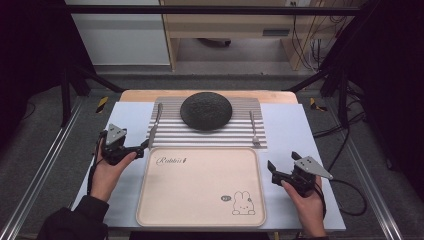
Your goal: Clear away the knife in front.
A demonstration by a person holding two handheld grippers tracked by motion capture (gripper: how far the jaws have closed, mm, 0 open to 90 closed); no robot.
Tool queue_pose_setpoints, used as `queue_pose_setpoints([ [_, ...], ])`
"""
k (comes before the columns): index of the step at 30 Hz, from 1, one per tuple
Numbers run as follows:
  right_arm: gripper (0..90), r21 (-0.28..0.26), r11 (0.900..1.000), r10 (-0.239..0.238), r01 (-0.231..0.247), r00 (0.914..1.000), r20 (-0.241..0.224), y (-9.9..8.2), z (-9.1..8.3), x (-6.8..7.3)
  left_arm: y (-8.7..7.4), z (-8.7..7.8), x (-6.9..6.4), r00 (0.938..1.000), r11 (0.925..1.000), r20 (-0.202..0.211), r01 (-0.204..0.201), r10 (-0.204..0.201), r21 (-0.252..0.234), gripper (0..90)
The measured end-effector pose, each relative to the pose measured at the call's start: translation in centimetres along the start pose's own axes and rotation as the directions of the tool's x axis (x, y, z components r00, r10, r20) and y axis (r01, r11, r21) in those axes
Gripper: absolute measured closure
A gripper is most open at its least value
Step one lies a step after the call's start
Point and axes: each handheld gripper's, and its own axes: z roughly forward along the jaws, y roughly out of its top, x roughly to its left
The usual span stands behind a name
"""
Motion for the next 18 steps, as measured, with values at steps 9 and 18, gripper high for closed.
queue_pose_setpoints([
  [9,8.8,0.015,0.9998,-0.010,0.011,0.9999,-0.014,0.1,0.0,0.1,0.9,2.1,0.5,0.9998,0.9989,-0.004,-0.018,0.018,0.044,7.9],
  [18,9.7,0.015,0.9996,-0.022,0.022,0.9998,-0.002,0.2,-0.1,0.0,1.8,3.6,0.4,0.9990,0.9988,-0.024,-0.036,0.037,0.034,9.8],
])
